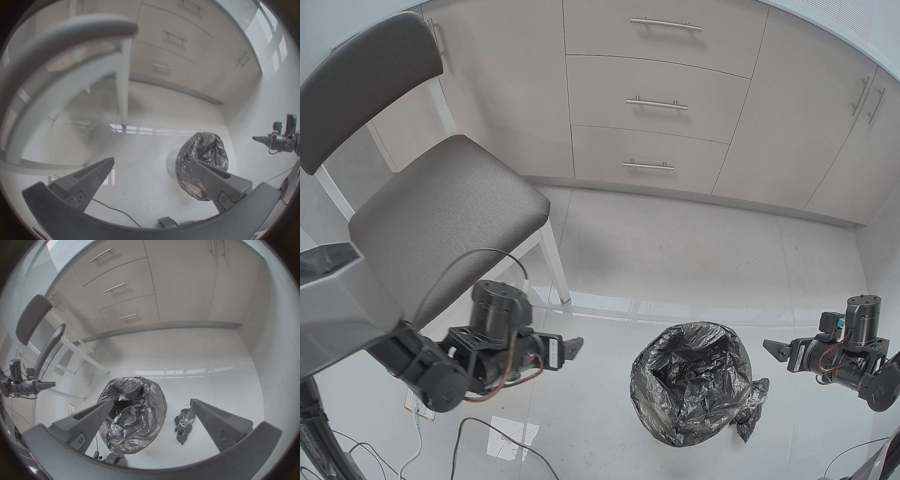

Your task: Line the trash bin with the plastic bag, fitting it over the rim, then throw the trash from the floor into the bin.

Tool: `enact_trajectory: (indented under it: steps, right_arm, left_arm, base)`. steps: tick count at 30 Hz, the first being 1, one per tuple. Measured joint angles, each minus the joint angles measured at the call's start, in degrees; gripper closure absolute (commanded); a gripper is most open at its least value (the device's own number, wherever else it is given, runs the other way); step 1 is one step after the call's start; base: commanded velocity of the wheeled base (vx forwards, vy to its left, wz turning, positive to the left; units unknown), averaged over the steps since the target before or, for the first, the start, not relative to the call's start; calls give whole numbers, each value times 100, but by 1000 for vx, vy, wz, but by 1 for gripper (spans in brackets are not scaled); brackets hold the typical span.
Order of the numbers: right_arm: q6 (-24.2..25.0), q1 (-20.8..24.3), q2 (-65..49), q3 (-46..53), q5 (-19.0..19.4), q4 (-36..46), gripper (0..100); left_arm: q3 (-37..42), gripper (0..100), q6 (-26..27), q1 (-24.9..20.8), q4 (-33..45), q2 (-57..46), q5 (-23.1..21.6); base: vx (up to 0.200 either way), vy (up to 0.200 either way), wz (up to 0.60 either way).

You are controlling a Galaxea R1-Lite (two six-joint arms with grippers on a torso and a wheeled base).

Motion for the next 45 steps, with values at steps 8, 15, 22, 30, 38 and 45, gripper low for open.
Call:
enact_trajectory:
  steps: [8,15,22,30,38,45]
  right_arm:
    - [-22,-574,-468,146,6,0,0]
    - [16,-1058,-686,122,38,-22,0]
    - [141,-1269,-783,117,73,-49,0]
    - [260,-1303,-879,89,106,-84,0]
    - [321,-1185,-931,-41,130,-150,0]
    - [358,-1122,-512,-463,130,-233,0]
  left_arm:
    - [909,0,501,819,222,-1869,263]
    - [1353,0,796,1707,1097,-3679,408]
    - [1543,0,900,2203,2609,-5565,455]
    - [1690,0,939,2450,4364,-7825,495]
    - [2098,0,974,2776,5574,-9972,742]
    - [2914,0,1469,3213,5536,-11097,875]
  base:
    - [0,0,0]
    - [0,0,0]
    - [0,0,0]
    - [0,0,0]
    - [0,0,0]
    - [0,0,0]
